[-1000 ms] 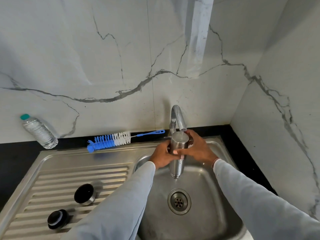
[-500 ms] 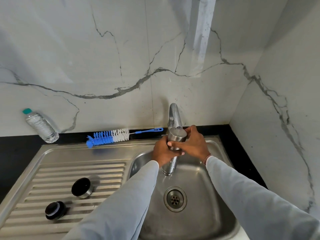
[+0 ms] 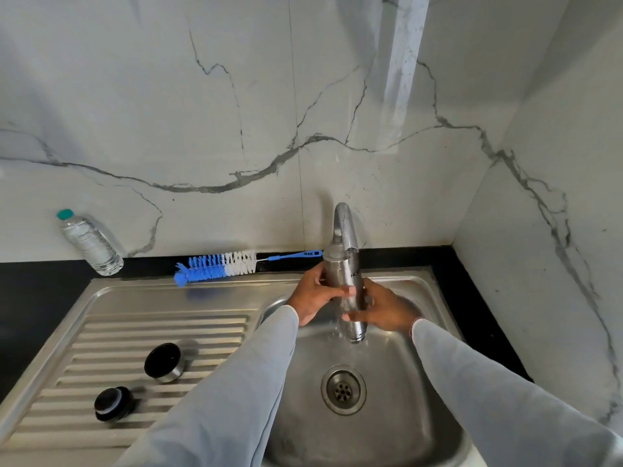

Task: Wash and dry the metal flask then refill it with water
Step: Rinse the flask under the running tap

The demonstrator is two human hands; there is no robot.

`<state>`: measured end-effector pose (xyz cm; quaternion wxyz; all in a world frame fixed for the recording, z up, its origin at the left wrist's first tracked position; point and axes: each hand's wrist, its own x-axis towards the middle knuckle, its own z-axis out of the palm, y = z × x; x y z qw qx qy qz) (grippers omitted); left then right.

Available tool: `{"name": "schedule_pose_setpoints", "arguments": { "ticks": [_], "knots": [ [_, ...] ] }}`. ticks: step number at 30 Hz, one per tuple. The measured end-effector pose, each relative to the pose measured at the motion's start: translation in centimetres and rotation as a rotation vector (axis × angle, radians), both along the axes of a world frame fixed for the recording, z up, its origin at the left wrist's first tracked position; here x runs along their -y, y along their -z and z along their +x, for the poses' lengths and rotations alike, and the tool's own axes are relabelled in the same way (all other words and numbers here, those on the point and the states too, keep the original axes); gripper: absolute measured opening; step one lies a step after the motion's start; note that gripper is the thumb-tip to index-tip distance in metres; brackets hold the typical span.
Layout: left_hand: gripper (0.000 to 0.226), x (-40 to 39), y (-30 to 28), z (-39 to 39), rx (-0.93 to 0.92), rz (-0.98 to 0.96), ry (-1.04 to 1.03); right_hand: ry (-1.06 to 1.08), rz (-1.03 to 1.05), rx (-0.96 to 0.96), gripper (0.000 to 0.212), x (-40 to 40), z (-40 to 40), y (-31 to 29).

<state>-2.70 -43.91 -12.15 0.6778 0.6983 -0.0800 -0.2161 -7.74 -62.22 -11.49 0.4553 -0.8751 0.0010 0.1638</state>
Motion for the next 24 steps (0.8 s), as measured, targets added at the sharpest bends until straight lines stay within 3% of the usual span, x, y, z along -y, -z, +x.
{"name": "schedule_pose_setpoints", "arguments": {
  "ticks": [3, 7, 11, 14, 18, 24],
  "knots": [
    [0.058, 0.1, -0.5, -0.1, 0.043, 0.089, -0.048, 0.008, -0.136, 0.053, 0.079, -0.5, -0.1, 0.2],
    [0.050, -0.8, -1.2, 0.2, -0.025, 0.054, -0.171, 0.071, -0.280, 0.136, 0.085, -0.4, 0.0, 1.1],
    [0.053, -2.0, -0.9, 0.5, -0.100, 0.003, -0.243, 0.063, -0.204, 0.106, 0.088, 0.7, -0.5, 1.6],
    [0.050, -2.6, -0.8, 0.3, -0.108, -0.052, -0.267, -0.049, -0.234, 0.022, 0.078, 2.3, -1.1, 2.9],
    [0.041, -3.8, -0.6, 0.6, -0.171, -0.182, -0.313, 0.114, -0.139, 0.001, 0.062, 4.5, -1.4, 4.2],
    [0.030, -5.1, 0.6, 0.3, -0.281, -0.343, -0.383, 0.078, -0.138, 0.007, 0.075, 4.3, -0.8, 4.0]
  ]
}}
